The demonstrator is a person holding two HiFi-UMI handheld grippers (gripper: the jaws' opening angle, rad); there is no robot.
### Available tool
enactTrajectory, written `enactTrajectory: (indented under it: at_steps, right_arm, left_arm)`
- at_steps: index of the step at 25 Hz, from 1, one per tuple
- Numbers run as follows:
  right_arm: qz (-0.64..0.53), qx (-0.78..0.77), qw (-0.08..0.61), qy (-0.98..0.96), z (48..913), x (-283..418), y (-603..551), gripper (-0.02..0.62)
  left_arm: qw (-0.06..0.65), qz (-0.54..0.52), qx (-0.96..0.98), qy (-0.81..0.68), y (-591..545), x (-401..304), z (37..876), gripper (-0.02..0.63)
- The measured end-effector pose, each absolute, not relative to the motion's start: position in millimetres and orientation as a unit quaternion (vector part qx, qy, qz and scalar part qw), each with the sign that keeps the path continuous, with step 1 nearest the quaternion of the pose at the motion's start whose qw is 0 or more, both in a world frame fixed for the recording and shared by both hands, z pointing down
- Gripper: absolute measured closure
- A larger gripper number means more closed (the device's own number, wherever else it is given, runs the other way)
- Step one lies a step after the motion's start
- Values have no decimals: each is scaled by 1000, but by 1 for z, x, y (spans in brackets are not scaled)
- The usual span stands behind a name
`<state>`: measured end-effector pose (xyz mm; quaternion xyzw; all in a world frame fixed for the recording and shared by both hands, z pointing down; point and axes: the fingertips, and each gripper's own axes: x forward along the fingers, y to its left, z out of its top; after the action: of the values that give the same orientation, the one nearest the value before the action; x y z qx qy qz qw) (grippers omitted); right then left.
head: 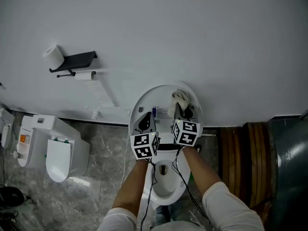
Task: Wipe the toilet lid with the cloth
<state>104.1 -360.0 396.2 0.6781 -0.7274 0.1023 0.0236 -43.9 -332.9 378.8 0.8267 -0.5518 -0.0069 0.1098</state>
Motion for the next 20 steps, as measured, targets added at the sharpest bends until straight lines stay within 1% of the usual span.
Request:
enactTrajectory:
  at_steps: [2,5,8,11,13,16,18,20]
  right_arm:
    - [95,632,21,-769,401,64,-353,505]
    - [88,565,36,-820,421,-4,-342,505]
    - [79,514,62,-852,440,-63,-340,505]
    - [68,505,100,-855,459,-96,-352,505]
    - [65,515,117,-847,466,-100,-360,505]
    - [56,524,123,-841,468,-88,-364,505]
    - [53,541,119,-831,467,-69,-364,505]
    - [60,580,115,-805,470,-33,-362,505]
  left_arm:
    - [122,-7,818,-562,-326,-64,392,594]
    - [132,2,801,-584,-317,-101,413,594]
    - [131,14,786,-603,-309,-133,427,594]
    - [135,17,777,-615,-303,-152,436,594]
    - [137,19,774,-617,-297,-156,441,594]
    - [138,25,777,-613,-291,-152,446,594]
    - [138,26,781,-608,-291,-144,448,594]
    - [140,27,787,-601,-290,-131,448,594]
